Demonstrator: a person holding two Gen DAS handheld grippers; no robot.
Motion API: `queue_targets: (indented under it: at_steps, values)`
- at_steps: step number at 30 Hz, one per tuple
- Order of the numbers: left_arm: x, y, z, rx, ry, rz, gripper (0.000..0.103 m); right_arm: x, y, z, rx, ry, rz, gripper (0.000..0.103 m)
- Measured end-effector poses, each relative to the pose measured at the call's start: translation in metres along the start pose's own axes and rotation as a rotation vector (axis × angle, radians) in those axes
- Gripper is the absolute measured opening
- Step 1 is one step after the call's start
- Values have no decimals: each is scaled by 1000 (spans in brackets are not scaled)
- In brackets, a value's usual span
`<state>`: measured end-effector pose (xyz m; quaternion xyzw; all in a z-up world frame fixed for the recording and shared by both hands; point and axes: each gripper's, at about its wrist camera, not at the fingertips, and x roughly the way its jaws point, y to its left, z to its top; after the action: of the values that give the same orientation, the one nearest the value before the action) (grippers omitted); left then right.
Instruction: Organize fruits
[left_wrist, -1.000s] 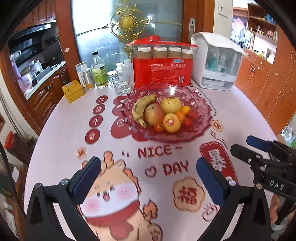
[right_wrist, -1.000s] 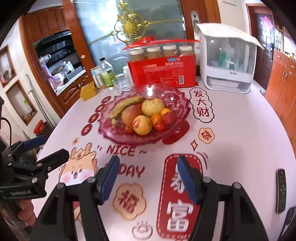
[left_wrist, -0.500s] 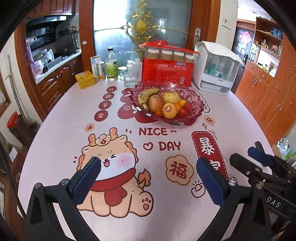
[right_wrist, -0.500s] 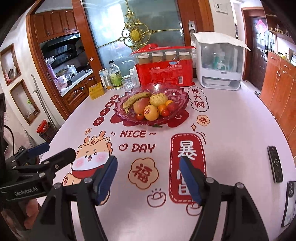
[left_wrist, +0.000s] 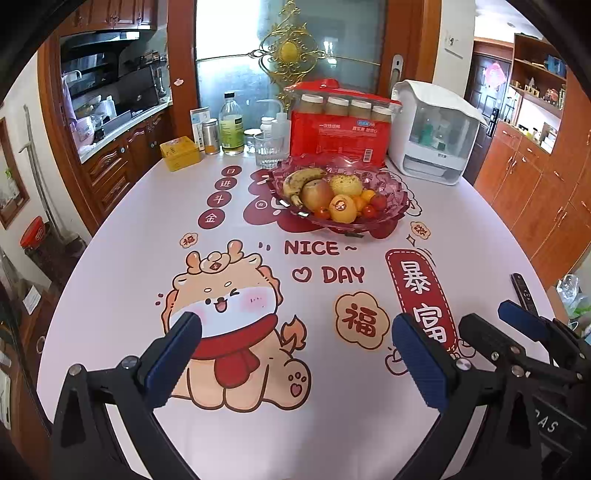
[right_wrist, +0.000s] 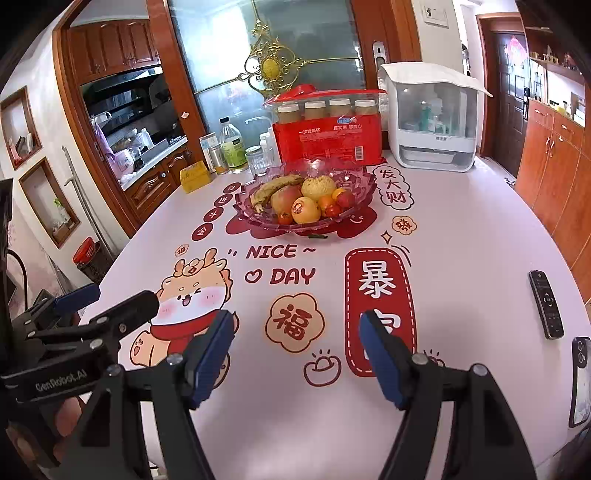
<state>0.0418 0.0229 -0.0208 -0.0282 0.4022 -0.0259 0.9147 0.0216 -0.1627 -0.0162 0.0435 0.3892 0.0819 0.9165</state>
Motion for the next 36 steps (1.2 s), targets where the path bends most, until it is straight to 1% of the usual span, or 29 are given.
queue_targets:
  at_steps: [14,36]
  values:
    - [1,-3,-7,9,18,-12,102,-5,-2,-4,14,-8,-17,71]
    - [2,-2,-9,11,26,-12,102,-4,-2,-5,13,-6,-18,71]
